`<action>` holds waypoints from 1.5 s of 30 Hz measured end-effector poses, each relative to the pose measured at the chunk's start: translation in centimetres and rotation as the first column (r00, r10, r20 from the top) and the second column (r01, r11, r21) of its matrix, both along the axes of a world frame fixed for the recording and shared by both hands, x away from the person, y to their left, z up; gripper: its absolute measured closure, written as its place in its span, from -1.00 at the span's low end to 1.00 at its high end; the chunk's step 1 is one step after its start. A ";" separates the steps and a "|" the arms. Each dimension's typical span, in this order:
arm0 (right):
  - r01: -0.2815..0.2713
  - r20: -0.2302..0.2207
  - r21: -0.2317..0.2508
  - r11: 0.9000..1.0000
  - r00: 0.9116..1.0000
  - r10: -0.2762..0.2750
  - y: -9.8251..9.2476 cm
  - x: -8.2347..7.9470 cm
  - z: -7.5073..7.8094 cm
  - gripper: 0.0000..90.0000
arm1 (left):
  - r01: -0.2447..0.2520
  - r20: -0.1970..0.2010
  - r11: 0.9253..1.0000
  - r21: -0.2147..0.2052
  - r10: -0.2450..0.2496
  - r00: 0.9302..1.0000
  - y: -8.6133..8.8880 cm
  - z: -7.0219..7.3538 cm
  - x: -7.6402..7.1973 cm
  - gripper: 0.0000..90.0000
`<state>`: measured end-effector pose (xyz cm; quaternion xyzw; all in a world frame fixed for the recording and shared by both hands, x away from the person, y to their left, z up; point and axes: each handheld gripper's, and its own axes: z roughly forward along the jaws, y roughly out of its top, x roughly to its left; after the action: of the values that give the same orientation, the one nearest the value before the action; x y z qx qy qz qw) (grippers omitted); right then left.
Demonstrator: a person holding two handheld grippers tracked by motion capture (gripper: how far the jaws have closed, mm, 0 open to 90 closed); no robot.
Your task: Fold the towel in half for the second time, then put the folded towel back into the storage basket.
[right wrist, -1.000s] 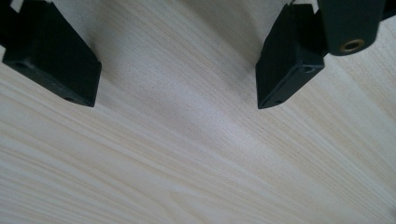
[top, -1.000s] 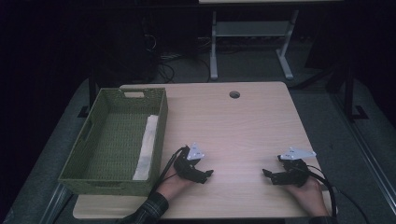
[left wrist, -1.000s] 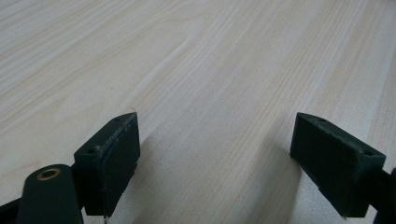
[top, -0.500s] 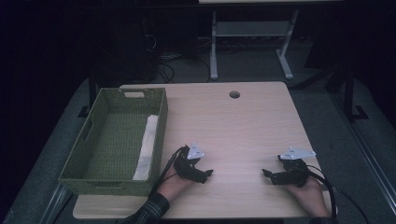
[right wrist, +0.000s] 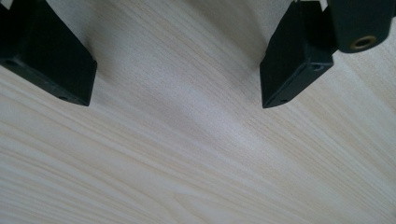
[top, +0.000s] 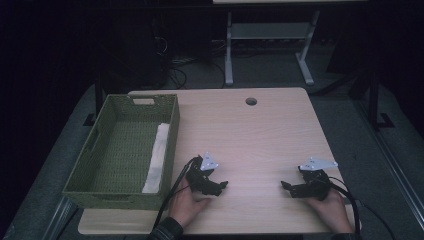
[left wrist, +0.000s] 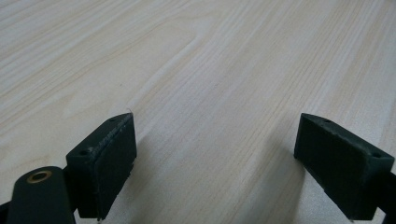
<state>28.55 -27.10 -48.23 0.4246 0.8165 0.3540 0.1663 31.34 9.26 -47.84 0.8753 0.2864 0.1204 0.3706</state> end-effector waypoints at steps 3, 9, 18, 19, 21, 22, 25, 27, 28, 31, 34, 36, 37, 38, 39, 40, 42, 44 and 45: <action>-0.001 0.000 -0.001 1.000 1.000 0.001 0.0 0.0 0.0 -0.77 | 0.000 0.000 1.000 0.000 0.000 1.000 0.0 0.0 0.0 -0.72; 0.000 0.000 0.000 1.000 1.000 0.000 0.0 0.0 0.0 -0.77 | 0.000 0.000 1.000 0.000 0.000 1.000 0.0 0.0 0.0 -0.72; -0.001 0.001 -0.002 1.000 1.000 0.001 0.0 0.0 0.0 -0.77 | -0.001 0.000 1.000 0.000 0.001 1.000 0.0 0.0 0.0 -0.72; 0.000 0.000 -0.001 1.000 1.000 0.000 0.0 0.0 0.0 -0.77 | -0.001 0.000 1.000 0.000 0.001 1.000 0.0 0.0 0.0 -0.72; 0.000 0.000 -0.001 1.000 1.000 0.000 0.0 0.0 0.0 -0.77 | -0.003 -0.001 1.000 -0.001 0.003 1.000 0.0 0.0 0.0 -0.72; -0.001 0.001 -0.002 1.000 1.000 0.001 0.0 0.0 0.0 -0.77 | -0.005 -0.001 1.000 0.000 0.005 1.000 0.0 0.0 0.0 -0.72; 0.003 0.000 -0.002 1.000 1.000 -0.003 0.0 0.0 0.0 -0.77 | -0.002 -0.012 1.000 0.005 0.002 1.000 -0.1 0.2 -0.1 -0.72; 0.007 -0.006 -0.005 1.000 1.000 -0.007 0.0 0.1 0.0 -0.83 | 0.007 -0.029 1.000 -0.007 -0.007 1.000 -0.1 0.3 -0.1 -0.71; 0.016 -0.015 -0.011 1.000 1.000 -0.016 0.0 0.2 0.0 -0.85 | 0.010 -0.033 1.000 -0.010 -0.010 0.999 0.0 0.3 -0.1 -0.71; 0.015 -0.012 -0.009 1.000 1.000 -0.015 0.0 0.2 0.0 -0.85 | 0.012 -0.039 1.000 -0.014 -0.013 0.999 0.1 0.3 -0.1 -0.71; 0.016 -0.010 -0.004 1.000 1.000 -0.017 0.0 0.1 0.0 -0.85 | 0.014 -0.045 1.000 -0.016 -0.015 0.999 0.2 0.3 -0.1 -0.71; 0.016 -0.010 -0.004 1.000 1.000 -0.016 0.0 0.1 0.0 -0.85 | 0.015 -0.044 1.000 -0.010 -0.016 0.999 0.3 0.3 -0.1 -0.71; 0.016 -0.010 -0.004 1.000 1.000 -0.016 0.0 0.1 0.0 -0.85 | 0.016 -0.043 1.000 -0.006 -0.017 0.999 0.3 0.4 -0.1 -0.71; 0.017 -0.010 -0.003 1.000 1.000 -0.017 0.0 0.1 0.0 -0.85 | 0.016 -0.042 1.000 -0.004 -0.017 0.999 0.3 0.4 -0.1 -0.71; 0.016 -0.010 -0.004 1.000 1.000 -0.016 0.0 0.1 0.0 -0.85 | 0.017 -0.042 1.000 -0.004 -0.017 0.999 0.3 0.4 -0.1 -0.71; 0.017 -0.010 -0.003 1.000 1.000 -0.017 0.0 0.1 0.0 -0.85 | 0.016 -0.041 1.000 -0.002 -0.016 0.999 0.3 0.4 -0.1 -0.71; 0.017 -0.010 -0.003 1.000 1.000 -0.017 0.0 0.1 0.0 -0.85 | 0.018 -0.038 1.000 0.001 -0.018 0.999 0.3 0.3 -0.2 -0.71; 0.017 -0.010 -0.003 1.000 1.000 -0.017 0.0 0.1 0.0 -0.85 | 0.017 -0.037 1.000 0.004 -0.016 0.999 0.3 0.4 -0.2 -0.71; 0.017 -0.010 -0.004 1.000 1.000 -0.017 0.0 0.1 0.0 -0.85 | 0.017 -0.036 1.000 0.004 -0.016 0.999 0.3 0.4 -0.2 -0.71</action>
<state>28.64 -27.14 -48.26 0.4328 0.8144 0.3490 0.1660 31.12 9.55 -47.48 0.8805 0.2855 0.1022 0.3643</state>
